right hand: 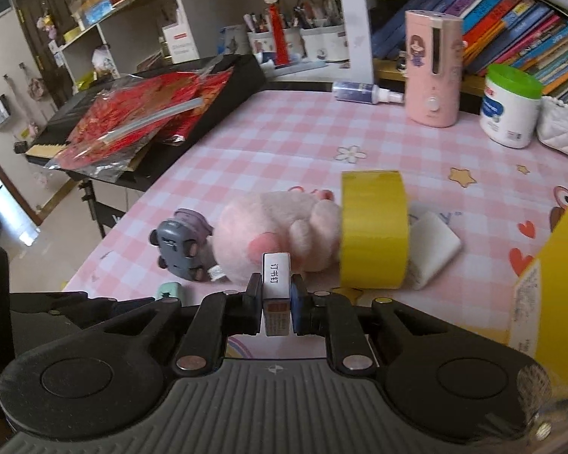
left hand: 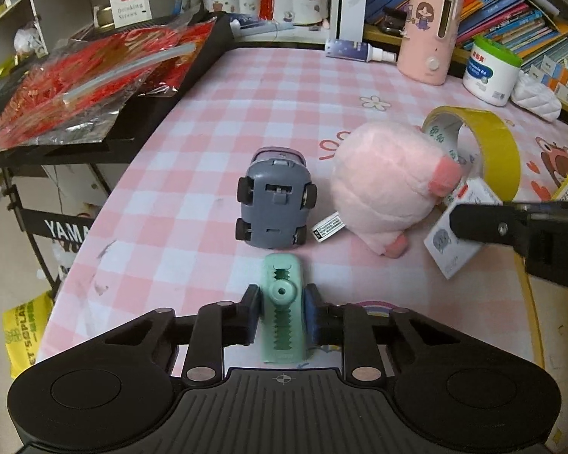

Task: Organize objects
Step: 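Grasp the mint-green toy with the left gripper while the right grasps the small white box, then carry the mint-green toy and small white box over the yellow box with both grippers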

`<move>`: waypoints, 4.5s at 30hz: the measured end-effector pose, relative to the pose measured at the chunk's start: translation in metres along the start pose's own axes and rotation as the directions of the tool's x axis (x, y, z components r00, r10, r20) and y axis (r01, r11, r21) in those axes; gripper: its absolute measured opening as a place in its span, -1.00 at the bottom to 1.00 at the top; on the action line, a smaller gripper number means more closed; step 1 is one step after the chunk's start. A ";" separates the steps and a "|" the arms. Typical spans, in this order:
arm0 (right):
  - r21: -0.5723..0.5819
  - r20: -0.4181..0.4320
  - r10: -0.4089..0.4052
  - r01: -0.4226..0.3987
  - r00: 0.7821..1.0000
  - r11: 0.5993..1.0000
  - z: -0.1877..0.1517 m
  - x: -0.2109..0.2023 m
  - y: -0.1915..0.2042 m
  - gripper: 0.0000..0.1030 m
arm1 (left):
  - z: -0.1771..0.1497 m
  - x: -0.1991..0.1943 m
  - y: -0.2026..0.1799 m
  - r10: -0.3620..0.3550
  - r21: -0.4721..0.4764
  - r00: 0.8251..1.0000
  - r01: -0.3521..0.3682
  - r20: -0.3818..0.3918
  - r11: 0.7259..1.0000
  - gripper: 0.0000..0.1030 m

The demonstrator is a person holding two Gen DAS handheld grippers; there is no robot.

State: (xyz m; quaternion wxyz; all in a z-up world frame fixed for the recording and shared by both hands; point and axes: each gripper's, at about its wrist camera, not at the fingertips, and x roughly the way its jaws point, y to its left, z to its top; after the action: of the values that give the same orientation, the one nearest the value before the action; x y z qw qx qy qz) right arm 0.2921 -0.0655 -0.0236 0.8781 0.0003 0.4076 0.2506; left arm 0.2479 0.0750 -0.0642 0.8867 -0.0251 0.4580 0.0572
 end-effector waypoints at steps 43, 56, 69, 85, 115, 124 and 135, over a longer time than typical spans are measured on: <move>0.036 -0.025 -0.102 0.103 0.994 0.994 -0.101 -0.088 0.081 -0.73 | -0.110 -0.149 0.052 -0.194 -0.032 0.969 0.202 0.152 0.979 -0.56; 0.103 -0.025 -0.136 0.138 0.990 0.985 -0.162 -0.128 0.107 -0.74 | -0.162 -0.181 0.059 -0.232 0.011 0.964 0.233 0.130 0.972 -0.56; 0.249 -0.049 -0.211 0.217 0.976 0.944 -0.216 -0.165 0.090 -0.73 | -0.188 -0.191 0.026 -0.325 0.141 0.943 0.313 0.075 0.939 -0.56; 0.393 -0.077 -0.331 0.334 0.941 0.857 -0.247 -0.203 0.045 -0.74 | -0.186 -0.188 -0.035 -0.441 0.277 0.897 0.421 0.010 0.863 -0.56; 0.439 -0.086 -0.395 0.391 0.915 0.809 -0.233 -0.226 -0.046 -0.74 | -0.147 -0.176 -0.130 -0.522 0.360 0.853 0.483 0.014 0.799 -0.56; 0.429 0.001 -0.409 0.369 0.912 0.824 -0.210 -0.248 -0.083 -0.74 | -0.121 -0.186 -0.174 -0.566 0.410 0.819 0.486 0.096 0.772 -0.56; 0.381 0.151 -0.415 0.334 0.897 0.862 -0.165 -0.282 -0.134 -0.74 | -0.076 -0.192 -0.219 -0.549 0.411 0.803 0.431 0.231 0.803 -0.56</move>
State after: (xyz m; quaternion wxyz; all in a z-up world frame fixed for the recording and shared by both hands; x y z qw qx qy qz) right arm 0.0796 -0.3406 0.0407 0.9370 0.1034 0.3337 -0.0030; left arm 0.1031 -0.1643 0.0461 0.9262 0.0185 0.2783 -0.2537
